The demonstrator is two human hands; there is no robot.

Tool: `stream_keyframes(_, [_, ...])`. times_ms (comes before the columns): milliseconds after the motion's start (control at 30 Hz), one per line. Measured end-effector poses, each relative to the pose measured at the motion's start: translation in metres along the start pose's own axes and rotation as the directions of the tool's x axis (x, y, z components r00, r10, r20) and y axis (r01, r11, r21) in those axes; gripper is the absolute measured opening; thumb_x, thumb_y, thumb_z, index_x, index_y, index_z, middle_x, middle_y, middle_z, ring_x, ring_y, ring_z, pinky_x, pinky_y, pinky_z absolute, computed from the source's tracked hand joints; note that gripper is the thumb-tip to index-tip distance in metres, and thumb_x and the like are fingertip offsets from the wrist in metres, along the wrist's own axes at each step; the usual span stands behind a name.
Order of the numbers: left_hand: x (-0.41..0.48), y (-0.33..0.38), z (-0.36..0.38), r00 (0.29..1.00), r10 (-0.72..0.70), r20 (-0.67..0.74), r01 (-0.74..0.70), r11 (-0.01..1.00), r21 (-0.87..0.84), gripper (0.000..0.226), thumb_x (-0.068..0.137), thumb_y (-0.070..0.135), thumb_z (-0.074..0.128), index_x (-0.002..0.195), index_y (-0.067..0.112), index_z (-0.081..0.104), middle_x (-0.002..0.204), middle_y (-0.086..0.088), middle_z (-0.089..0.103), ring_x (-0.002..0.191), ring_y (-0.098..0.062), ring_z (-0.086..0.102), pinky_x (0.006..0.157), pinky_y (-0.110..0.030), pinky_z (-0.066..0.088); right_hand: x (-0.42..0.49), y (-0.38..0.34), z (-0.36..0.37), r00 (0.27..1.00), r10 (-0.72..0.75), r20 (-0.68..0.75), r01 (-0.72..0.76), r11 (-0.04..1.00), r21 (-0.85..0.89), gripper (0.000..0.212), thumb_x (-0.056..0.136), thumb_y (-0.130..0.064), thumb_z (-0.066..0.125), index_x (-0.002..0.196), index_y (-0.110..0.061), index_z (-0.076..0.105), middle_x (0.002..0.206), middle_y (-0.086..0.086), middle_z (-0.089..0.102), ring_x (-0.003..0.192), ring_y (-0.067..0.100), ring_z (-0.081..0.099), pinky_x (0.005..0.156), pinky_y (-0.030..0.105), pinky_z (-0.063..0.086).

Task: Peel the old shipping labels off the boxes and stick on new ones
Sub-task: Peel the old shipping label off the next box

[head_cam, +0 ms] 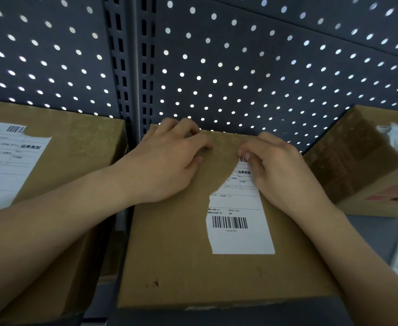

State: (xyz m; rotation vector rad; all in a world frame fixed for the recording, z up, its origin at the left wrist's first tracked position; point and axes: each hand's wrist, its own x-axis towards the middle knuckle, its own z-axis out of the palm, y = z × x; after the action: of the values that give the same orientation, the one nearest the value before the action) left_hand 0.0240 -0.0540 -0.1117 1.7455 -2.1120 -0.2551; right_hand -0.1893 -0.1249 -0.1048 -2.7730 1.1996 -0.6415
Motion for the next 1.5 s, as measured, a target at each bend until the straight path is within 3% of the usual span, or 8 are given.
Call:
stream_keyframes(200, [0.0, 0.0, 0.0, 1.0, 0.003, -0.001, -0.003, 1.0, 0.002, 0.034, 0.098, 0.033, 0.043, 0.132, 0.035, 0.048, 0.132, 0.013, 0.041, 0.124, -0.015, 0.032, 0.111, -0.04, 0.029, -0.001, 0.004, 0.0, 0.999, 0.04, 0.016, -0.04, 0.998, 0.037, 0.021, 0.091, 0.003, 0.054, 0.089, -0.013, 0.067, 0.086, -0.004, 0.053, 0.077, 0.02, 0.052, 0.066, 0.031, 0.043])
stream_keyframes(433, [0.0, 0.0, -0.001, 1.0, 0.003, -0.001, -0.003, 1.0, 0.003, 0.036, 0.097, 0.034, 0.041, 0.132, 0.036, 0.048, 0.132, 0.013, 0.041, 0.123, -0.015, 0.031, 0.111, -0.04, 0.029, -0.005, 0.006, 0.002, 0.998, 0.056, -0.032, -0.053, 0.995, 0.087, 0.019, 0.096, -0.006, 0.056, 0.1, -0.017, 0.071, 0.089, -0.004, 0.057, 0.078, 0.009, 0.05, 0.067, 0.013, 0.034])
stream_keyframes(833, [0.0, 0.0, 0.0, 1.0, 0.005, -0.009, -0.005, 1.0, -0.019, 0.033, 0.097, 0.032, 0.045, 0.13, 0.036, 0.049, 0.13, 0.013, 0.042, 0.122, -0.016, 0.033, 0.109, -0.043, 0.031, 0.002, 0.0, -0.001, 1.0, 0.016, 0.017, -0.017, 0.999, 0.029, 0.022, 0.09, 0.005, 0.054, 0.089, -0.012, 0.067, 0.085, -0.001, 0.052, 0.074, 0.023, 0.054, 0.063, 0.037, 0.048])
stream_keyframes(1033, [0.0, 0.0, 0.0, 1.0, 0.005, -0.01, -0.005, 1.0, -0.014, 0.034, 0.098, 0.032, 0.044, 0.131, 0.035, 0.049, 0.131, 0.013, 0.042, 0.122, -0.016, 0.033, 0.11, -0.042, 0.03, 0.003, 0.0, -0.001, 0.998, 0.029, 0.055, -0.027, 0.999, -0.026, 0.021, 0.088, 0.006, 0.052, 0.087, -0.013, 0.062, 0.084, -0.001, 0.048, 0.071, 0.023, 0.049, 0.062, 0.036, 0.045])
stream_keyframes(1100, [0.0, 0.0, 0.0, 1.0, 0.005, -0.009, -0.005, 1.0, -0.006, 0.034, 0.098, 0.031, 0.044, 0.132, 0.035, 0.049, 0.131, 0.012, 0.042, 0.122, -0.016, 0.033, 0.11, -0.041, 0.029, 0.001, 0.002, -0.001, 0.998, 0.05, 0.032, -0.05, 0.999, 0.013, 0.018, 0.092, 0.001, 0.051, 0.09, -0.013, 0.062, 0.087, 0.001, 0.053, 0.077, 0.022, 0.052, 0.067, 0.038, 0.045])
stream_keyframes(1267, [0.001, 0.0, 0.0, 1.0, 0.001, -0.008, -0.001, 1.0, -0.006, 0.034, 0.098, 0.032, 0.043, 0.131, 0.035, 0.049, 0.131, 0.013, 0.042, 0.122, -0.016, 0.033, 0.109, -0.04, 0.029, -0.003, 0.004, -0.003, 0.997, 0.08, 0.022, -0.082, 0.994, 0.071, 0.017, 0.097, -0.013, 0.054, 0.109, -0.017, 0.066, 0.095, -0.001, 0.058, 0.087, 0.014, 0.053, 0.075, 0.022, 0.038])
stream_keyframes(1500, [0.0, 0.0, 0.001, 1.0, 0.007, -0.014, -0.007, 1.0, -0.01, 0.034, 0.097, 0.031, 0.045, 0.131, 0.035, 0.05, 0.13, 0.012, 0.042, 0.121, -0.015, 0.033, 0.11, -0.04, 0.029, -0.007, 0.007, -0.003, 0.999, 0.042, -0.001, -0.041, 0.991, 0.129, 0.017, 0.093, -0.013, 0.066, 0.108, -0.015, 0.074, 0.093, -0.003, 0.059, 0.084, 0.011, 0.058, 0.078, 0.011, 0.04])
